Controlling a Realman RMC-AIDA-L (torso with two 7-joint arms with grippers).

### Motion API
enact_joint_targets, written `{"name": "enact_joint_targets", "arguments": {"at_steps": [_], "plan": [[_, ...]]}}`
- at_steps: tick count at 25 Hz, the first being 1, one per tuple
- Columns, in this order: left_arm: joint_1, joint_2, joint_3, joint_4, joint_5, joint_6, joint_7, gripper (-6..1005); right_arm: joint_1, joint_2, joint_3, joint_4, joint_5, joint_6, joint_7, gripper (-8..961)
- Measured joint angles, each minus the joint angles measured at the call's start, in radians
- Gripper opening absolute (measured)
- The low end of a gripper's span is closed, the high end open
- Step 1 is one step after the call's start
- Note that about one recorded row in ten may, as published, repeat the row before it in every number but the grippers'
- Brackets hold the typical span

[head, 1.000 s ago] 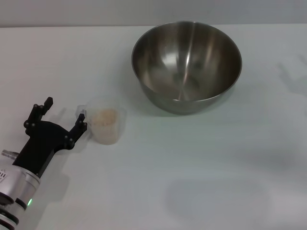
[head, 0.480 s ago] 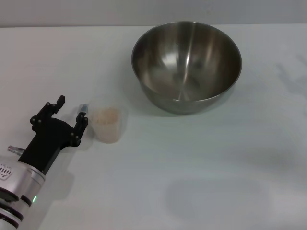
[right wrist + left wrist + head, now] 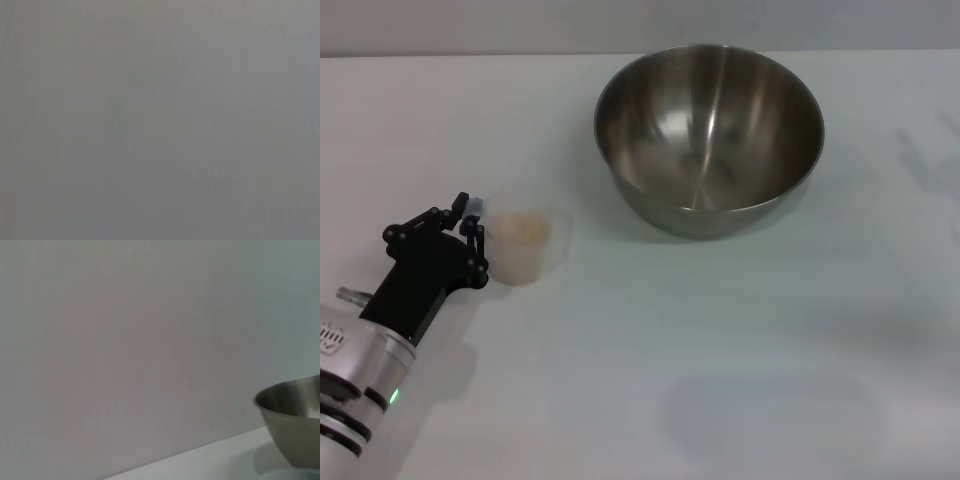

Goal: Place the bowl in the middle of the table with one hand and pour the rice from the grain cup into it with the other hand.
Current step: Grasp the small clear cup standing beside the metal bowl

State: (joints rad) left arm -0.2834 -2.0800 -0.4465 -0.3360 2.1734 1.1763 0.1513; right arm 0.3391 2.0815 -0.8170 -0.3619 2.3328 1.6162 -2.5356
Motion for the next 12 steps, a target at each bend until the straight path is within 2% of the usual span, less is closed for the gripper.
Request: {"name": "enact_joint_targets", "arguments": {"at_steps": [4,9,12], "plan": [[-0.011,0.000,-0.012,0.000,-0.001,-0.003,0.002,118,-0.004,0.000,0.008,0.001,0.015,0.000,0.000,685],[-0.057,0.004,-0.059,0.000,0.003,0.003,0.005,34,-0.027,-0.004,0.015,0.060,0.176,-0.009,-0.009,686],[-0.089,0.007,-0.076,0.007,0.008,0.014,0.006,34,-0.054,-0.008,0.032,0.072,0.225,-0.024,-0.008,686]]}}
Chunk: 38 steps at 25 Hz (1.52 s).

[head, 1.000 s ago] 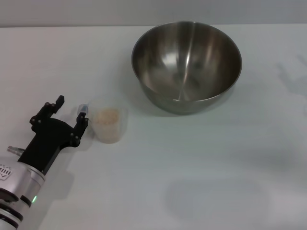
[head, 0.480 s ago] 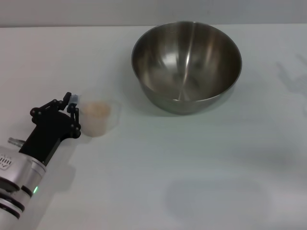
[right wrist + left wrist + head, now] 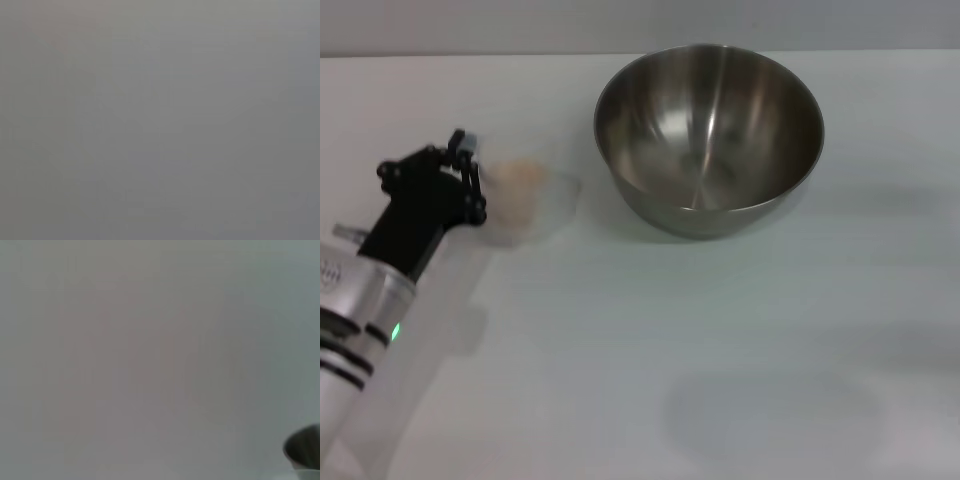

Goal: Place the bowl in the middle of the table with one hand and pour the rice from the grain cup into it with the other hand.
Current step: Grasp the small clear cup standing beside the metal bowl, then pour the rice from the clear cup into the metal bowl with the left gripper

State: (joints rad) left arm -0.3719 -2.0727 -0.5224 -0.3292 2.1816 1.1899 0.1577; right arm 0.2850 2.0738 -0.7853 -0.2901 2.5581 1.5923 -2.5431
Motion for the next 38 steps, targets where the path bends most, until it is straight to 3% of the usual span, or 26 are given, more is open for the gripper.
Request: {"name": "enact_joint_targets", "arguments": {"at_steps": [6,15,38], "plan": [[-0.084,0.006,-0.052,0.017,0.001,0.059,0.028,34,-0.047,0.001,0.058,0.003,0.007,-0.006,0.003,685],[-0.212,0.003,-0.076,0.010,0.005,0.089,0.236,34,-0.087,0.003,0.083,0.013,0.008,-0.005,0.005,686],[-0.356,-0.007,-0.072,-0.205,0.054,-0.282,1.160,35,-0.098,0.004,0.070,0.028,0.000,0.031,0.012,685]]}}
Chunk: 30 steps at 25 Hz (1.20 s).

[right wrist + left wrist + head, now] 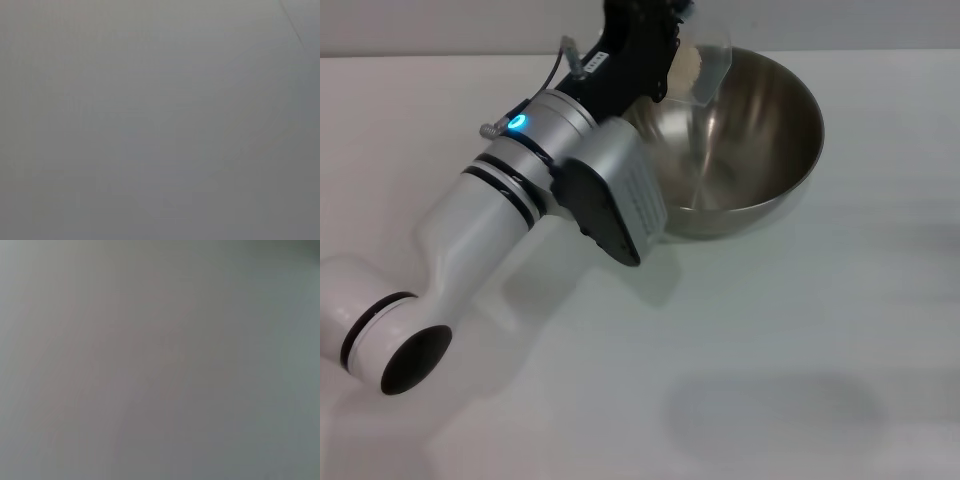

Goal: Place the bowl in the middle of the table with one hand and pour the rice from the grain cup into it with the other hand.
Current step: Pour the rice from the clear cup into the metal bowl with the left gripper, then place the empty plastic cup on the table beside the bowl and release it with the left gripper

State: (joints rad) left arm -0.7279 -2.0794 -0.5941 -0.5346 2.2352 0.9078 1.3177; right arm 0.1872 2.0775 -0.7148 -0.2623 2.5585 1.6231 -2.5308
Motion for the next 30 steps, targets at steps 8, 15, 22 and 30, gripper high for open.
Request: {"name": "enact_joint_targets", "arguments": {"at_steps": [8,15,22,30], "plan": [[-0.004,-0.001,0.024,-0.017,0.021,-0.047,0.426,32,-0.006,-0.001,0.000,0.002,0.000,0.017,0.006,686],[-0.004,-0.001,0.025,-0.022,0.027,-0.144,0.762,32,-0.011,-0.002,-0.001,-0.002,-0.001,0.025,0.007,685],[-0.004,-0.001,0.019,-0.001,0.026,-0.149,0.950,33,-0.021,-0.002,-0.002,-0.004,-0.013,0.050,0.008,685],[0.002,-0.001,0.027,0.013,0.027,-0.150,1.065,34,-0.025,-0.002,-0.002,-0.005,-0.014,0.060,0.028,686]]}}
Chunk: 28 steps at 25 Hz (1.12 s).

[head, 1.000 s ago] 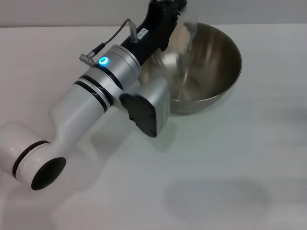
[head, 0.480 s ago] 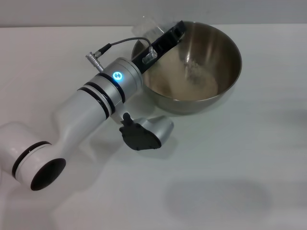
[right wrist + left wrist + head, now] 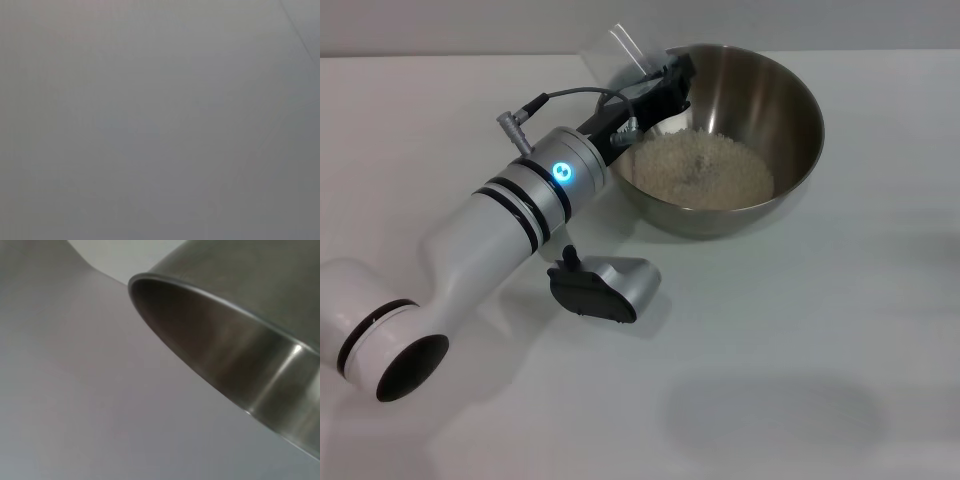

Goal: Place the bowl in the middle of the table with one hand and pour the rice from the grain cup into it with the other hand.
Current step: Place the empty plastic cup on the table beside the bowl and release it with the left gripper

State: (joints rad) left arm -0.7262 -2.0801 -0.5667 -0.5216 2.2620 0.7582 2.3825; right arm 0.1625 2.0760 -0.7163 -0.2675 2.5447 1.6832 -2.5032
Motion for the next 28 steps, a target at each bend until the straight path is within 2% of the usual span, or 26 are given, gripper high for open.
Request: {"name": "enact_joint_targets", "arguments": {"at_steps": [14,18,22,28], "plan": [[-0.006,0.000,0.013,0.014,0.001,-0.038,0.236,36,0.002,-0.002,0.000,-0.001,0.000,0.002,0.004,685],[-0.005,0.000,0.013,0.015,0.001,-0.042,0.244,36,0.002,-0.002,0.000,-0.002,0.000,0.002,0.004,685],[0.010,0.000,0.013,-0.014,-0.006,-0.044,0.143,37,0.002,-0.002,0.000,-0.004,0.000,0.002,0.004,686],[0.049,0.000,0.021,-0.128,0.000,0.018,-0.368,38,0.004,-0.001,0.001,-0.004,0.000,0.001,0.004,686]]}}
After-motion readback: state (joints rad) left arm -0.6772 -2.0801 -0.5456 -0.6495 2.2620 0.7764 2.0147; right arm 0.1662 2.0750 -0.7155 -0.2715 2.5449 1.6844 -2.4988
